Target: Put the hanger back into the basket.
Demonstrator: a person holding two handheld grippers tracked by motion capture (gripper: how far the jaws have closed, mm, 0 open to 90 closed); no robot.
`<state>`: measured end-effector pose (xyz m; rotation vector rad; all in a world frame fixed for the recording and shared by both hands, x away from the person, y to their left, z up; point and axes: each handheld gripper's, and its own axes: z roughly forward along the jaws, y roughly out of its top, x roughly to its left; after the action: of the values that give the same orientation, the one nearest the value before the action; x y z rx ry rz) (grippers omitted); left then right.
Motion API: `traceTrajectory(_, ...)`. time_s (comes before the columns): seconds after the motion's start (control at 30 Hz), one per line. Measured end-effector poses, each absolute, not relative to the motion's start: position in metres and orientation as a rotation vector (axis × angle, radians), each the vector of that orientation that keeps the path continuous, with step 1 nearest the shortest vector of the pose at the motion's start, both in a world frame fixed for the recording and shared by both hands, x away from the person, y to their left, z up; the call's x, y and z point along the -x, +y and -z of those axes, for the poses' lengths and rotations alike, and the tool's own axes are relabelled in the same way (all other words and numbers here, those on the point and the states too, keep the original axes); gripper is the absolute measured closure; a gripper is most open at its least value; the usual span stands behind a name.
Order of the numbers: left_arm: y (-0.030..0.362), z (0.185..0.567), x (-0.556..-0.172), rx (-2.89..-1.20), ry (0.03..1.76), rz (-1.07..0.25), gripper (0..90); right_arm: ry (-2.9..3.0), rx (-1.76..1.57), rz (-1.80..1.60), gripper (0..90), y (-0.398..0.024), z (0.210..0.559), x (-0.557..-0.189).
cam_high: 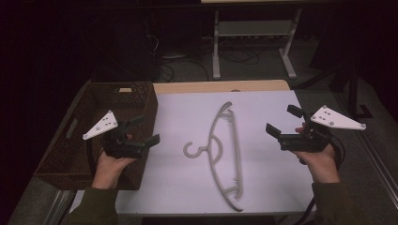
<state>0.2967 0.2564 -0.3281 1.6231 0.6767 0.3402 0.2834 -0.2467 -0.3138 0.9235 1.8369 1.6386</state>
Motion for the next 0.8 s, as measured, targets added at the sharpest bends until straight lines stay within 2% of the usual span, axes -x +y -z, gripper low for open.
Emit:
traceTrajectory(0.3, 0.225, 0.331, -0.294, -1.761, 0.669, -0.312, 0.0, 1.889, -0.941, -1.601, 0.3, -0.242, 0.318, -0.286)
traceTrajectory(0.6, 0.190, 0.358, -0.293, -1.922, 0.675, -0.243, 0.0, 1.975, -0.935, -1.558, 0.3, -0.231, 0.329, -0.291)
traceTrajectory(0.8, 0.181, 0.373, -0.295, -1.977, 0.679, -0.225, 0.0, 2.049, -0.939, -1.524, 0.4, -0.223, 0.341, -0.295)
